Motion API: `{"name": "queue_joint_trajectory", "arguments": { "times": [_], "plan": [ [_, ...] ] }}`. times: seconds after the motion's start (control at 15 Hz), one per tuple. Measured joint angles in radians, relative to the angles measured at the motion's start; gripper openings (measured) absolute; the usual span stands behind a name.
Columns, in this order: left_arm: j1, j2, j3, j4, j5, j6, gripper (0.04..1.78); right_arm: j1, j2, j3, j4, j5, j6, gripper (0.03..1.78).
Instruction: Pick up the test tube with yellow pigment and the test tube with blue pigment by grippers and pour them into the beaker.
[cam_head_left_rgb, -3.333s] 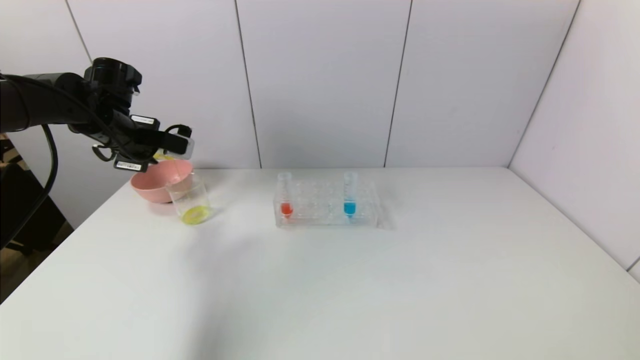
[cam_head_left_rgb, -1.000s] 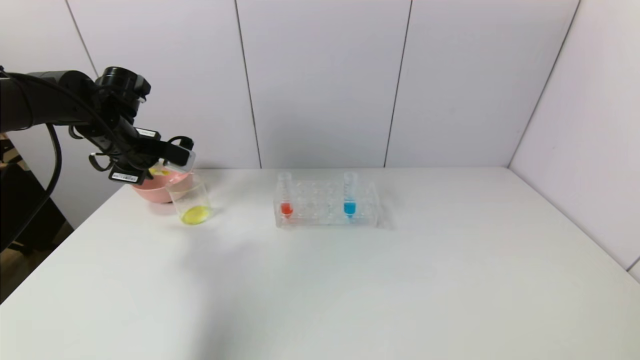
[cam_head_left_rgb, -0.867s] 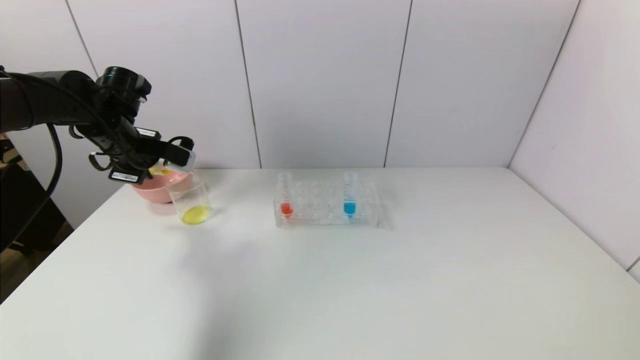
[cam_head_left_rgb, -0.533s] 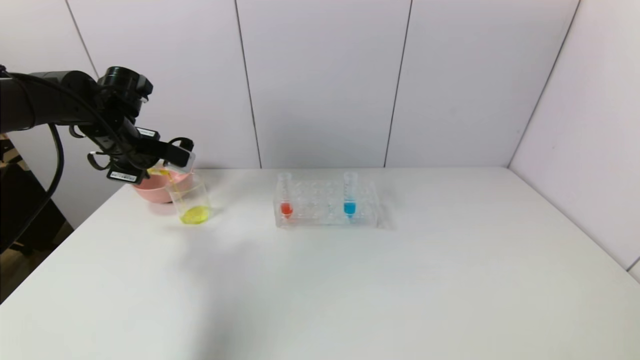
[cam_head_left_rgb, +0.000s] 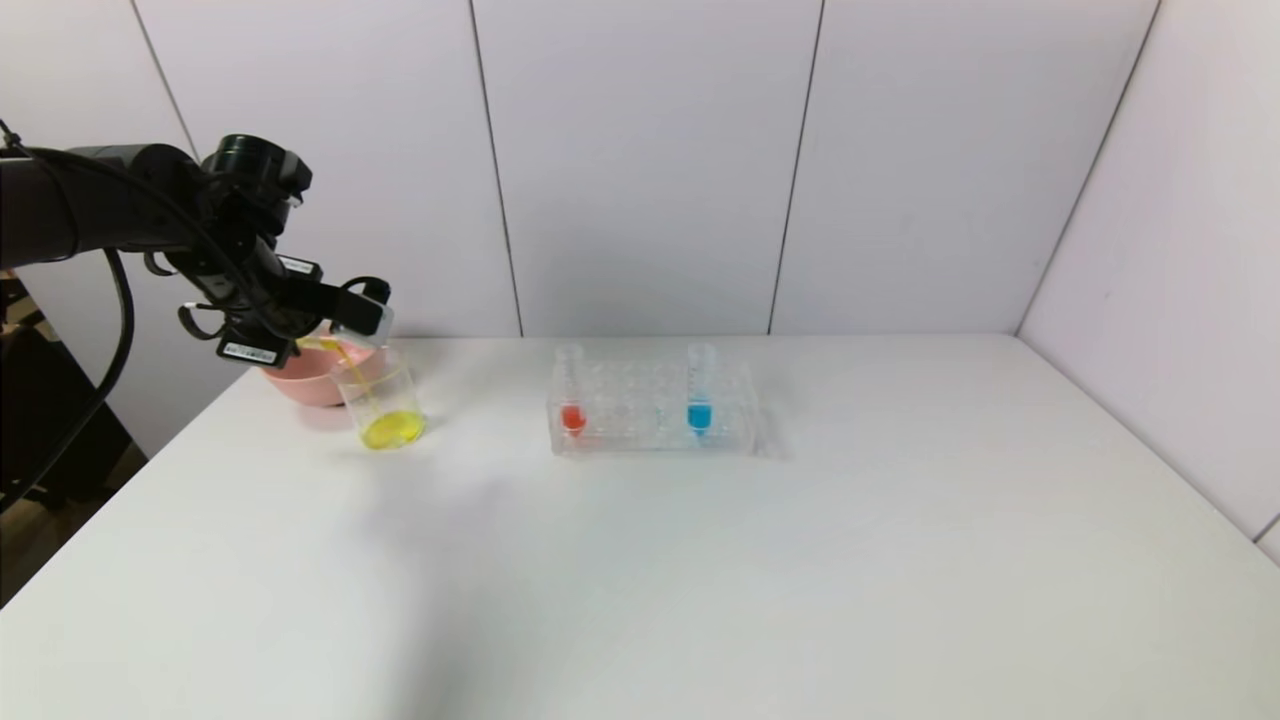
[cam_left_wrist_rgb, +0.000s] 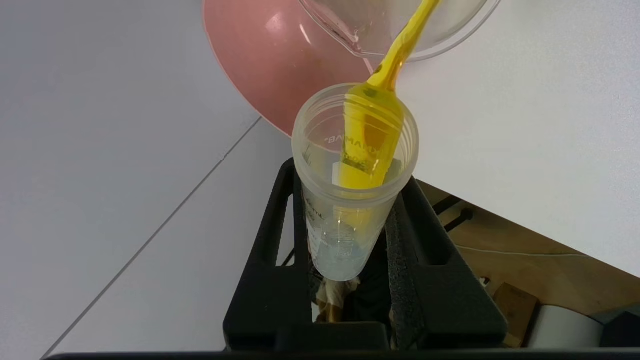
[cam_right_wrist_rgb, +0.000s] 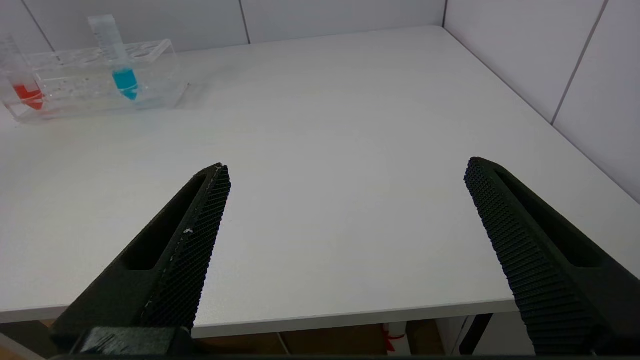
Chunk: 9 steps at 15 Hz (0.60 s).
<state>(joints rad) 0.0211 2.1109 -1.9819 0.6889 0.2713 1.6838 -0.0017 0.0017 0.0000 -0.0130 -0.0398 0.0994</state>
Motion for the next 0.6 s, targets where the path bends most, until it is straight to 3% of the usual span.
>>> {"name": "queue_joint_trajectory", "arguments": {
  "times": [0.6],
  "plan": [
    [-0.001,0.003,0.000,-0.001,0.000,-0.002,0.45,0.000,0.000,0.000,0.000,0.000,0.000,1.71]
  ]
}}
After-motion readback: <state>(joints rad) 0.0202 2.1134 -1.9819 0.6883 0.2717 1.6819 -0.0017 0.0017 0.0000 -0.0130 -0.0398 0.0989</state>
